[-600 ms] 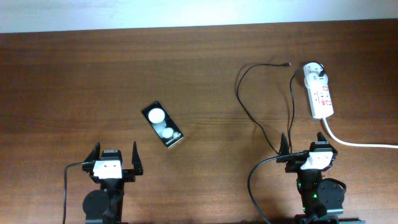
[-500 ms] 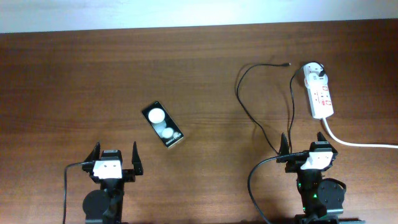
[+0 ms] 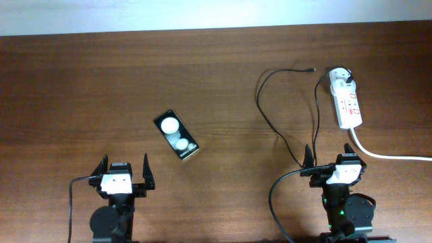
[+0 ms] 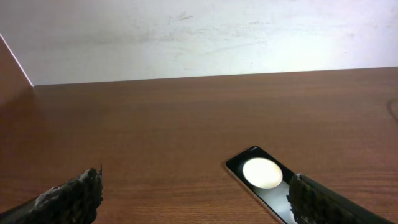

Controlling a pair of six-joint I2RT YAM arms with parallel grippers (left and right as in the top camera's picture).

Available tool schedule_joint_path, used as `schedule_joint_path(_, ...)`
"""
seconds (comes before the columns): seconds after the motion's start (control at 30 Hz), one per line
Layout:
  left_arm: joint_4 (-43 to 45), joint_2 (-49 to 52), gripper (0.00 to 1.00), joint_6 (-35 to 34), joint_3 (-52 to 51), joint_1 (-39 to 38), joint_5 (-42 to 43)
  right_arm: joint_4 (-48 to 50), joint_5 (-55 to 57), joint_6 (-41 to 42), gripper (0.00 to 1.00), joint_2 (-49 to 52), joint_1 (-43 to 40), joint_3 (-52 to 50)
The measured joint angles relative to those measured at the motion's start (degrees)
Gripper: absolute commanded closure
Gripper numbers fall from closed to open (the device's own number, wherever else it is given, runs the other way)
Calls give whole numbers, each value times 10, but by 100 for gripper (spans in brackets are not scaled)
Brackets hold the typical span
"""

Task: Plug charger to phone and switch on socket

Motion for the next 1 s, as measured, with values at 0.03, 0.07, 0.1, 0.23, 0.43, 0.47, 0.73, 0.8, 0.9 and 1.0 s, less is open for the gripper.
schedule_joint_path(0.03, 0, 0, 1, 0, 0, 0, 0, 0, 0, 0, 2, 0, 0, 0)
schedule_joint_path(0.07, 0, 0, 1, 0, 0, 0, -2, 0, 0, 0, 1, 0, 0, 0)
schedule_joint_path(0.1, 0, 0, 1, 0, 0, 0, -2, 0, 0, 0, 1, 0, 0, 0)
schedule_joint_path(0.23, 0, 0, 1, 0, 0, 0, -2, 0, 0, 0, 1, 0, 0, 0)
schedule_joint_path(0.43, 0, 0, 1, 0, 0, 0, -2, 0, 0, 0, 1, 0, 0, 0)
schedule_joint_path(0.47, 0, 0, 1, 0, 0, 0, -2, 0, 0, 0, 1, 0, 0, 0)
schedule_joint_path(0.73, 0, 0, 1, 0, 0, 0, 9, 0, 0, 0, 1, 0, 0, 0)
schedule_joint_path(0.8, 15, 0, 1, 0, -1, 0, 35, 0, 0, 0, 1, 0, 0, 0)
schedule_joint_path(0.9, 26, 0, 1, 0, -1, 0, 71, 0, 0, 0, 2, 0, 0, 0)
schedule_joint_path(1.0, 11, 0, 1, 0, -1, 0, 84, 0, 0, 0, 2, 0, 0, 0)
